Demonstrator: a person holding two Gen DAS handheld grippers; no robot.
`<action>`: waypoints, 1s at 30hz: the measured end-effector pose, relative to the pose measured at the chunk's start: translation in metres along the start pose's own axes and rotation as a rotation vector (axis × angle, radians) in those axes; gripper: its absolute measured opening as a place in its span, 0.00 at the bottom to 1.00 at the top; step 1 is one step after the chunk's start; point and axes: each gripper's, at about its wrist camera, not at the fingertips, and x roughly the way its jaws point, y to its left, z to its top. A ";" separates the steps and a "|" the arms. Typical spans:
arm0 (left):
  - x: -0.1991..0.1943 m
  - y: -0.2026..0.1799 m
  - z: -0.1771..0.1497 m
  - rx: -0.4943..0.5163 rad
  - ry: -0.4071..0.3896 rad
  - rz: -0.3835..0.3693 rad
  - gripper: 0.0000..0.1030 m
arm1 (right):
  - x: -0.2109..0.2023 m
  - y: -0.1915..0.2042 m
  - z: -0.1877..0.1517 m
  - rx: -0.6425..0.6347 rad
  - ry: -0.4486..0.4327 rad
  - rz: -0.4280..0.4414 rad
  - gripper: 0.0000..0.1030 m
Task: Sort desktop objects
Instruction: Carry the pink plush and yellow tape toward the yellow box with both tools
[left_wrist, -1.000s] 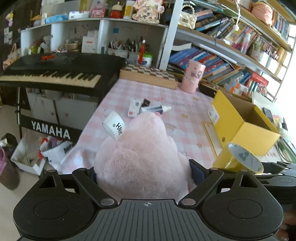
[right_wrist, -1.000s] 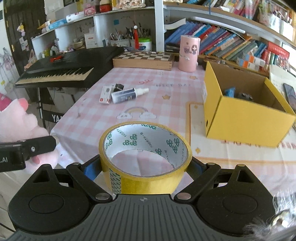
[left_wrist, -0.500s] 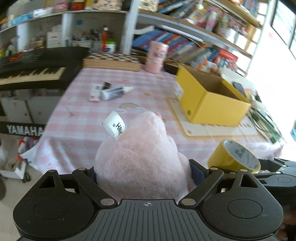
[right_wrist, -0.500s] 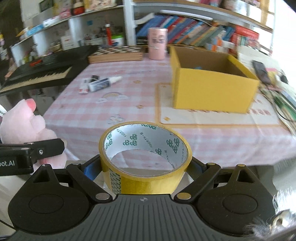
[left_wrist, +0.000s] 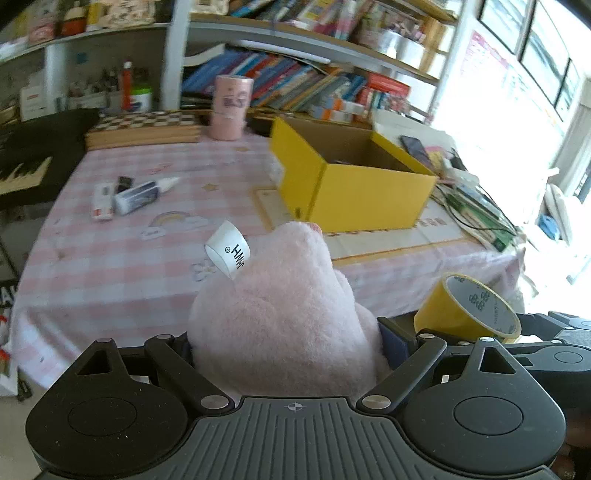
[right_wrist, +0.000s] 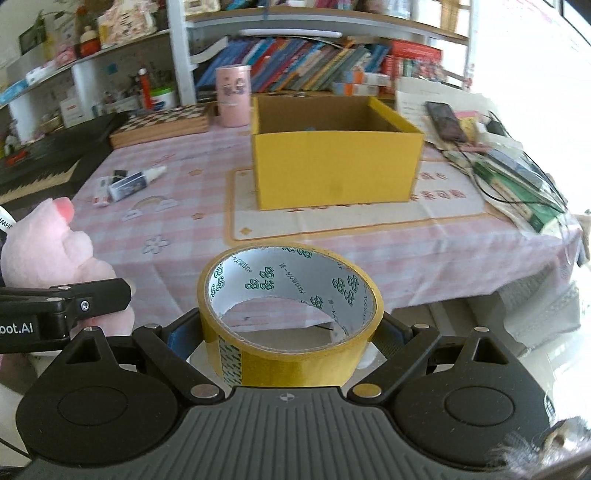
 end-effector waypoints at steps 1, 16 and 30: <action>0.003 -0.003 0.001 0.008 0.004 -0.008 0.89 | 0.000 -0.004 0.000 0.010 0.001 -0.008 0.90; 0.038 -0.039 0.023 0.092 0.029 -0.031 0.89 | 0.024 -0.052 0.012 0.118 0.047 -0.030 0.90; 0.071 -0.065 0.058 0.128 -0.011 -0.023 0.89 | 0.060 -0.084 0.049 0.086 0.060 -0.024 0.90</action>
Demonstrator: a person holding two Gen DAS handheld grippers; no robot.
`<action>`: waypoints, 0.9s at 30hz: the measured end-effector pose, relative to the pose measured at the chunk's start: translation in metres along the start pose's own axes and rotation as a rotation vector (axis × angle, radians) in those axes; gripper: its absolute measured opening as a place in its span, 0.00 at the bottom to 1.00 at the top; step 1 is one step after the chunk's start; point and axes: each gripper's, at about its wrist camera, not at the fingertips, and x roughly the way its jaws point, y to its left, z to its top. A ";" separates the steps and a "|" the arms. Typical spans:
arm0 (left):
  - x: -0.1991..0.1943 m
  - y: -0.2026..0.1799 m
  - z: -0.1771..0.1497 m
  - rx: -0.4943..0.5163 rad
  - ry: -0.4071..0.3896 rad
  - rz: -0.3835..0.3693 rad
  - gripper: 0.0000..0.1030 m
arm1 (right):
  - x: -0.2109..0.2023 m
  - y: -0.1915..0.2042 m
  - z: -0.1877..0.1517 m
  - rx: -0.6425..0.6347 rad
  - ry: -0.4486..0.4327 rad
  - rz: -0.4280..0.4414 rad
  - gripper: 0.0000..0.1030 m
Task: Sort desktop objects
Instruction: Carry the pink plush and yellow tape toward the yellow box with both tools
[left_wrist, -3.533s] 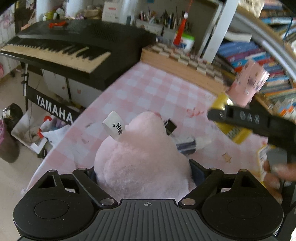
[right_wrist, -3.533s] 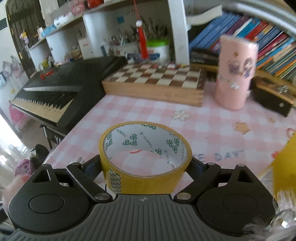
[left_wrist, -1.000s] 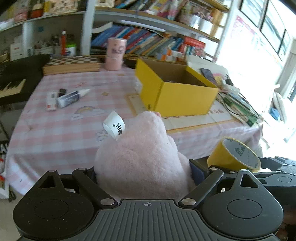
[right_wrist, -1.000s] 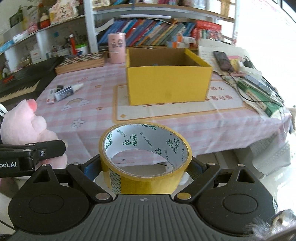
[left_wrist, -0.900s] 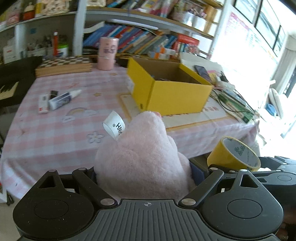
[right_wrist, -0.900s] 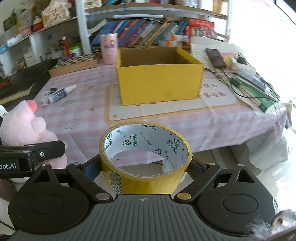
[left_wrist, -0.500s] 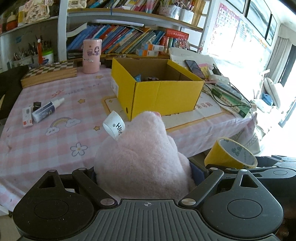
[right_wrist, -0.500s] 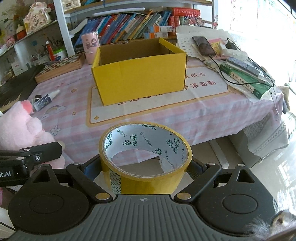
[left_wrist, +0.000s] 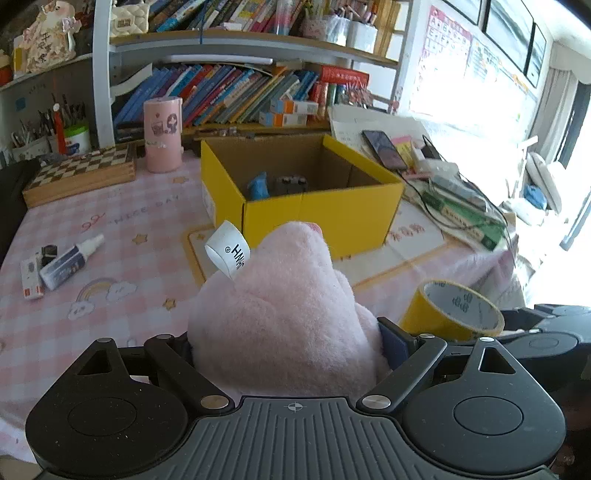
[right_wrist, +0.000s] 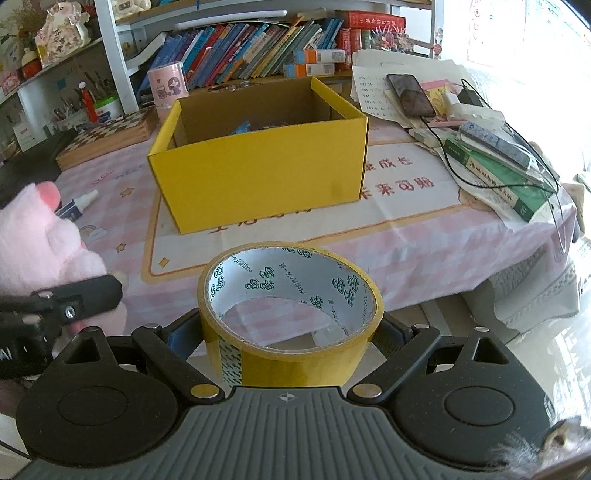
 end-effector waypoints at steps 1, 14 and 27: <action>0.003 -0.001 0.003 -0.005 -0.004 0.000 0.89 | 0.002 -0.002 0.004 -0.008 -0.001 0.001 0.90; 0.031 -0.041 0.041 -0.017 -0.091 0.056 0.89 | 0.019 -0.045 0.053 -0.105 -0.074 0.047 0.90; 0.050 -0.054 0.094 -0.062 -0.149 0.193 0.89 | 0.037 -0.076 0.105 -0.180 -0.177 0.172 0.90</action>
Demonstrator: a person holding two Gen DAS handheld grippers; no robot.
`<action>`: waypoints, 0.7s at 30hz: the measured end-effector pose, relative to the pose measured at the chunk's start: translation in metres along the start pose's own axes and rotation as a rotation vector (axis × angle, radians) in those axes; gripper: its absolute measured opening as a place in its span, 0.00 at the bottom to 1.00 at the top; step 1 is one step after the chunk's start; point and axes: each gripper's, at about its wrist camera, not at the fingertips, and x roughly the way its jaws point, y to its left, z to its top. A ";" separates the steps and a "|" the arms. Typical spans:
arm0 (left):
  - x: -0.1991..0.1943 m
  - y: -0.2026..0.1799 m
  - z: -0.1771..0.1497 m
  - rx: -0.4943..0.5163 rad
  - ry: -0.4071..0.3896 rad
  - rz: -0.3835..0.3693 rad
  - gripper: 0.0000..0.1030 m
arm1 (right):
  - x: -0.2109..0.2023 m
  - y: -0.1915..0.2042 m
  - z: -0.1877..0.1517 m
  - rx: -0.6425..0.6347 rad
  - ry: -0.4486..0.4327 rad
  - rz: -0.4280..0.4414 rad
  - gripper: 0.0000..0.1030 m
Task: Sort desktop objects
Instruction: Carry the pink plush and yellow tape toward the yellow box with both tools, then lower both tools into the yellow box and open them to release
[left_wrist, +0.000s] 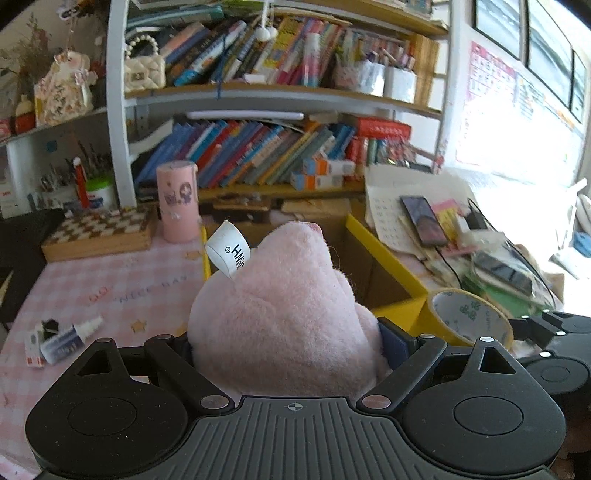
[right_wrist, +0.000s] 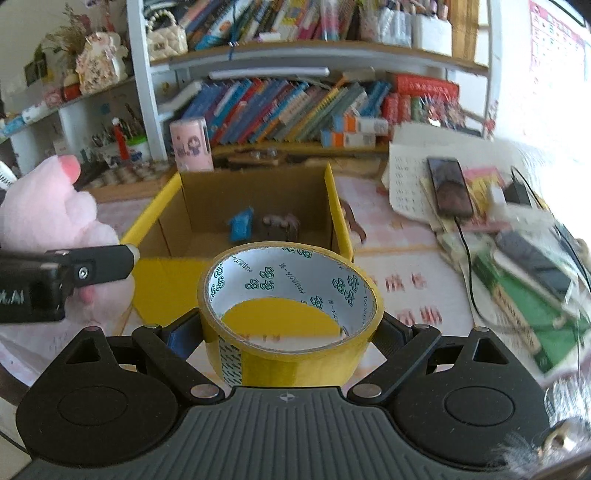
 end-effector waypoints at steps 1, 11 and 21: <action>0.003 0.001 0.005 -0.010 -0.006 0.003 0.89 | 0.002 -0.003 0.006 -0.013 -0.016 0.011 0.90; 0.057 0.012 0.042 -0.022 -0.027 0.077 0.90 | 0.053 -0.005 0.062 -0.272 -0.098 0.048 0.90; 0.122 0.007 0.054 0.117 0.048 0.099 0.90 | 0.143 0.020 0.080 -0.674 0.049 0.097 0.90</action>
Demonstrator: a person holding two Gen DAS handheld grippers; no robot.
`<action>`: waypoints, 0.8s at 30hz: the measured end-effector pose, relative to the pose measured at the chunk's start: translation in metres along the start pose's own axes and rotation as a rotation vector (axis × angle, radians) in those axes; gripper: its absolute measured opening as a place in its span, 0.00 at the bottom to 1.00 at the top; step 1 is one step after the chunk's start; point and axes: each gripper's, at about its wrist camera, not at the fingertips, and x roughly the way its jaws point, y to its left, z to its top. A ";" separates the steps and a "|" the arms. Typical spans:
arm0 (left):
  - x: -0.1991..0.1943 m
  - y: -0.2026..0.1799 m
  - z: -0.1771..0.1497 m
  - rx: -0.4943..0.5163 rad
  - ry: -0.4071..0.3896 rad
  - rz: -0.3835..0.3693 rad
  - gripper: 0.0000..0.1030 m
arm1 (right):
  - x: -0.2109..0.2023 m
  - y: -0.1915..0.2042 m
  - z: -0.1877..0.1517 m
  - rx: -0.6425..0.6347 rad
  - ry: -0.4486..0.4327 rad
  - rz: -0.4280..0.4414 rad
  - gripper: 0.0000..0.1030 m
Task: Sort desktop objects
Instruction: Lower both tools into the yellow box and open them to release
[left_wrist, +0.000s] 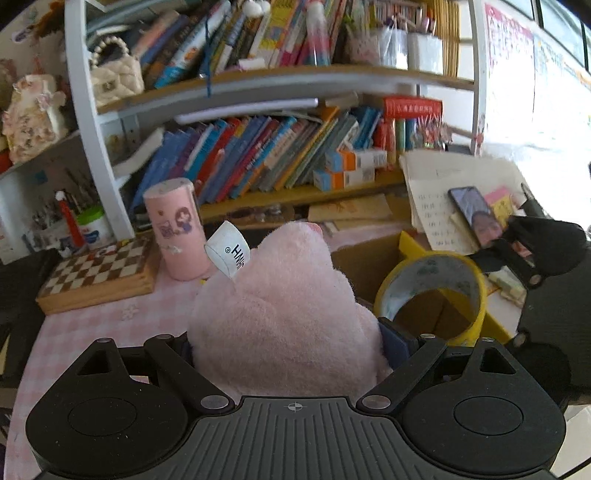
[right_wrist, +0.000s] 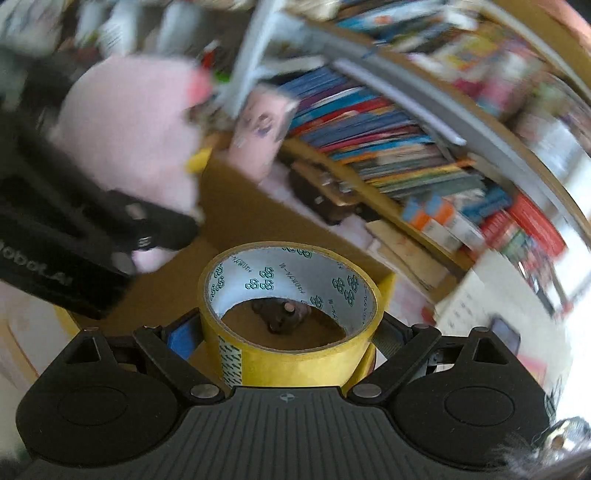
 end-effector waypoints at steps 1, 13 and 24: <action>0.006 0.001 0.000 -0.010 0.003 -0.001 0.90 | 0.007 -0.001 0.001 -0.030 0.011 0.045 0.90; 0.048 0.005 -0.008 -0.010 0.171 0.013 0.90 | 0.029 -0.016 0.009 -0.042 0.082 0.230 0.88; 0.052 0.003 -0.008 0.005 0.210 0.010 0.93 | 0.041 -0.027 0.007 0.027 0.147 0.277 0.90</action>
